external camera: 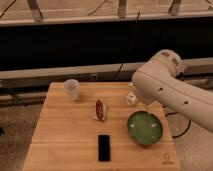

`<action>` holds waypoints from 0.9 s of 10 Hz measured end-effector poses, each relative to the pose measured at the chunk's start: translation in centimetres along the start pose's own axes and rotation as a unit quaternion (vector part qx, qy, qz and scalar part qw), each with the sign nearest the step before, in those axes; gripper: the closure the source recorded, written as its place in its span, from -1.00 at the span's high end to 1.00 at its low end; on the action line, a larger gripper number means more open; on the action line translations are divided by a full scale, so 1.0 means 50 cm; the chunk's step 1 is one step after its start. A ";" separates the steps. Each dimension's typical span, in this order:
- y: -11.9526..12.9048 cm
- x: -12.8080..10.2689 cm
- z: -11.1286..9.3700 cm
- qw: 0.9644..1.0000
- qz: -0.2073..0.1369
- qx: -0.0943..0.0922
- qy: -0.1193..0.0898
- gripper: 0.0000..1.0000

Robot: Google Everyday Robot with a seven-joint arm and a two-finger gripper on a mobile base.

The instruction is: Move the arm in a circular motion

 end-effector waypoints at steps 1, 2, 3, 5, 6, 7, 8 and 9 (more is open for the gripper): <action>-0.005 -0.004 0.001 1.000 -0.006 0.000 0.000 0.60; -0.007 -0.005 0.000 1.000 -0.009 0.001 0.000 0.60; -0.006 0.002 0.008 1.000 -0.018 -0.001 -0.001 0.60; -0.022 0.014 0.027 1.000 -0.030 0.001 -0.004 0.60; -0.027 0.020 0.034 0.999 -0.037 0.002 -0.004 0.60; -0.025 0.020 0.036 0.999 -0.044 0.002 -0.004 0.60; -0.022 0.020 0.038 0.999 -0.048 0.002 -0.005 0.60; -0.014 0.022 0.044 0.999 -0.047 0.003 -0.008 0.60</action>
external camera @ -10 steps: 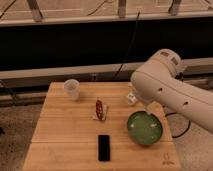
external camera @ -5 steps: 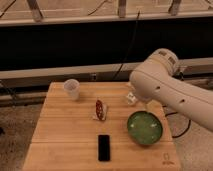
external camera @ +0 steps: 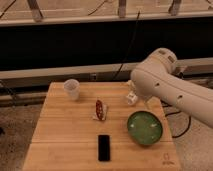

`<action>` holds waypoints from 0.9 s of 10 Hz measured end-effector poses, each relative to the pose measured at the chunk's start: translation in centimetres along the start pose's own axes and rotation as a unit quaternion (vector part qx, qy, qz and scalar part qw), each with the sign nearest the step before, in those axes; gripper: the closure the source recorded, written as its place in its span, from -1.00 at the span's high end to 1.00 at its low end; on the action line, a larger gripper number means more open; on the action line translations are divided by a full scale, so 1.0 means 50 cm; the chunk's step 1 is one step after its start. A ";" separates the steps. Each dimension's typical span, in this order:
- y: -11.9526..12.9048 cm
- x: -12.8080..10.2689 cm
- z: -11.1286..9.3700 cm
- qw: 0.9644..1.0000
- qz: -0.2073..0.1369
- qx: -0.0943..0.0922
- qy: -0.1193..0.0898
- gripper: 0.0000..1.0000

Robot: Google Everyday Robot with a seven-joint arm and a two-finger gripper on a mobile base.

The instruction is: Move the arm in a circular motion

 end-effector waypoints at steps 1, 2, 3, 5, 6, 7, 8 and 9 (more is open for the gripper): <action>0.013 0.011 0.009 1.000 0.001 0.001 -0.002 0.60; 0.023 0.019 0.016 1.000 0.002 0.001 -0.004 0.60; 0.028 0.022 0.019 1.000 -0.001 0.001 -0.005 0.60; 0.033 0.030 0.023 1.000 -0.009 0.003 -0.007 0.60; 0.042 0.034 0.023 1.000 -0.011 0.003 -0.008 0.60; 0.048 0.036 0.023 1.000 -0.015 0.003 -0.009 0.60; 0.052 0.029 0.020 1.000 -0.022 0.003 -0.010 0.60; 0.058 0.023 0.018 1.000 -0.028 0.002 -0.011 0.60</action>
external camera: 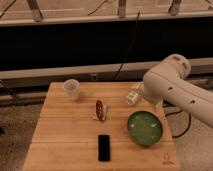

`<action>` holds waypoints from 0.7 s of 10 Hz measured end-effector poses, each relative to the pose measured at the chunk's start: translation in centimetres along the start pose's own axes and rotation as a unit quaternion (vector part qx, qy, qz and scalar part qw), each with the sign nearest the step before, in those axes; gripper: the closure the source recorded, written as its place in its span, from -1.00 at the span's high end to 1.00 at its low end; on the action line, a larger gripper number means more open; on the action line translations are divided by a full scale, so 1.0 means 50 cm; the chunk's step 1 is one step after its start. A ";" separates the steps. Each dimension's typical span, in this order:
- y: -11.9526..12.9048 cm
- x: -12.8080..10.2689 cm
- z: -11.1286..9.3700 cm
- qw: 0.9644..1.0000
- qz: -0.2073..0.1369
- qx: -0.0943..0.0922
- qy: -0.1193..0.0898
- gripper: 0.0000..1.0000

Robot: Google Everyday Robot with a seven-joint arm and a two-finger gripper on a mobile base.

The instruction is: Move the arm in a circular motion

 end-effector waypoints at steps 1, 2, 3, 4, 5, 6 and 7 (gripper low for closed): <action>0.004 -0.005 -0.001 1.000 -0.006 0.000 0.000 0.60; 0.010 -0.010 -0.005 1.000 -0.012 -0.001 0.000 0.60; 0.014 -0.012 -0.007 1.000 -0.015 -0.001 0.000 0.60; 0.016 -0.017 -0.009 1.000 -0.019 -0.002 0.000 0.60; 0.018 -0.029 -0.012 1.000 -0.029 -0.003 -0.001 0.60; 0.023 -0.041 -0.015 0.999 -0.038 -0.005 -0.001 0.60; 0.025 -0.058 -0.021 0.999 -0.049 -0.007 -0.002 0.60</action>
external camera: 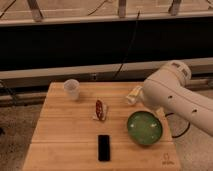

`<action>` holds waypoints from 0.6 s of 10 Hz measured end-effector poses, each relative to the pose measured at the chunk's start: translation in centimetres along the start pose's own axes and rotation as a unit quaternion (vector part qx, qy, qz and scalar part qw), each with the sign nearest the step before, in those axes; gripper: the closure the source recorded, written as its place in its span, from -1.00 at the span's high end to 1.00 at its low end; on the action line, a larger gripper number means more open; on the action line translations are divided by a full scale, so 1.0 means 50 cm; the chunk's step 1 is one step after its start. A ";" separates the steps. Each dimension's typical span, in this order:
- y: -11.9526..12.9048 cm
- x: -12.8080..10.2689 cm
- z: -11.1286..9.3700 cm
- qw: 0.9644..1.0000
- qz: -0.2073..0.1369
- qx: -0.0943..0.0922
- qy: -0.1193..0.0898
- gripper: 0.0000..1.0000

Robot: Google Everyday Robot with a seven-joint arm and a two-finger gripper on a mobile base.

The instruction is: Move the arm in a circular motion

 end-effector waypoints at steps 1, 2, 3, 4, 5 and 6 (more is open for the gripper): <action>-0.003 -0.014 -0.003 1.000 -0.009 0.000 -0.001 0.60; 0.000 -0.020 -0.005 1.000 -0.017 -0.002 -0.001 0.60; 0.001 -0.026 -0.011 1.000 -0.025 -0.003 0.000 0.60; 0.001 -0.030 -0.014 0.999 -0.032 -0.003 0.001 0.60; 0.014 -0.030 -0.021 0.999 -0.036 -0.005 0.002 0.60; 0.015 -0.024 -0.028 0.999 -0.041 -0.005 0.003 0.60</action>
